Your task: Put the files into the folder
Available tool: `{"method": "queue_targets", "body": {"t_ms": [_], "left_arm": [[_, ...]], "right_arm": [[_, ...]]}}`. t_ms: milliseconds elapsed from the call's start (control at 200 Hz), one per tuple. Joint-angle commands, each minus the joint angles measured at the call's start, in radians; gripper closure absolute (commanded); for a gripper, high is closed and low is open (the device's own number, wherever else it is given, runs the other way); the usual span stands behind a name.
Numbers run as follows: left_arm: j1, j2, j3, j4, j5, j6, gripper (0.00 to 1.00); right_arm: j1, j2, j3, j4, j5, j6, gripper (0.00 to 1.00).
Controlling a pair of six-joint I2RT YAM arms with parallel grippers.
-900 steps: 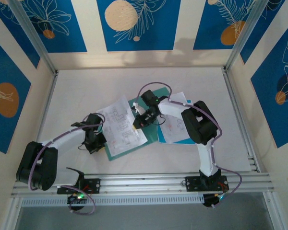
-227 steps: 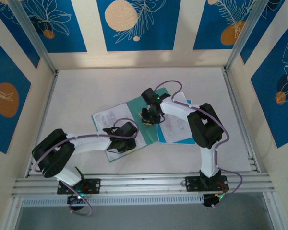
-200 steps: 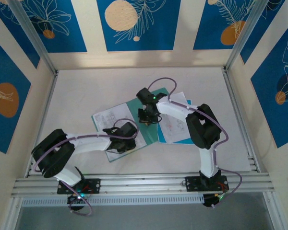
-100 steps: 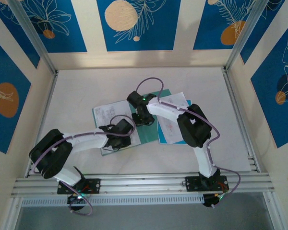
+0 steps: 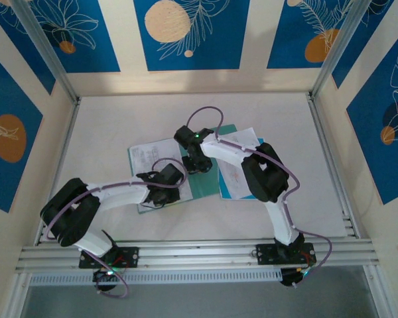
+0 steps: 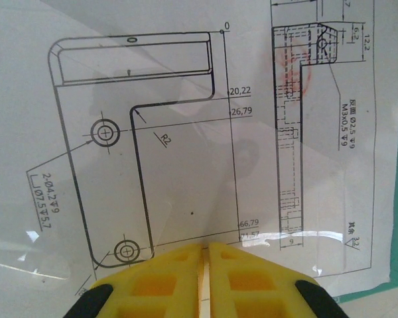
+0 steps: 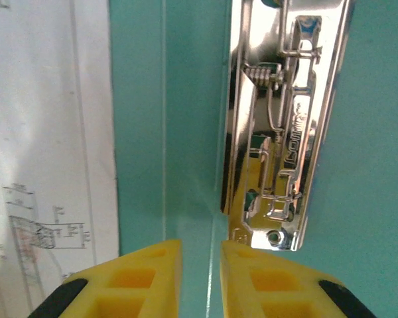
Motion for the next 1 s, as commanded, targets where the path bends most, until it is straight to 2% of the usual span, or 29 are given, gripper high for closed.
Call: {"method": "queue_targets", "body": {"t_ms": [0,995], "left_arm": [[0.015,0.037,-0.014,-0.105,-0.037,0.016,0.9],[0.015,0.031,-0.014,-0.118,-0.044,-0.002,0.93]], "right_arm": [[0.013,0.012,0.013,-0.029,0.037,-0.018,0.76],[0.001,0.071,-0.068,-0.023,0.114,-0.008,0.75]]}}
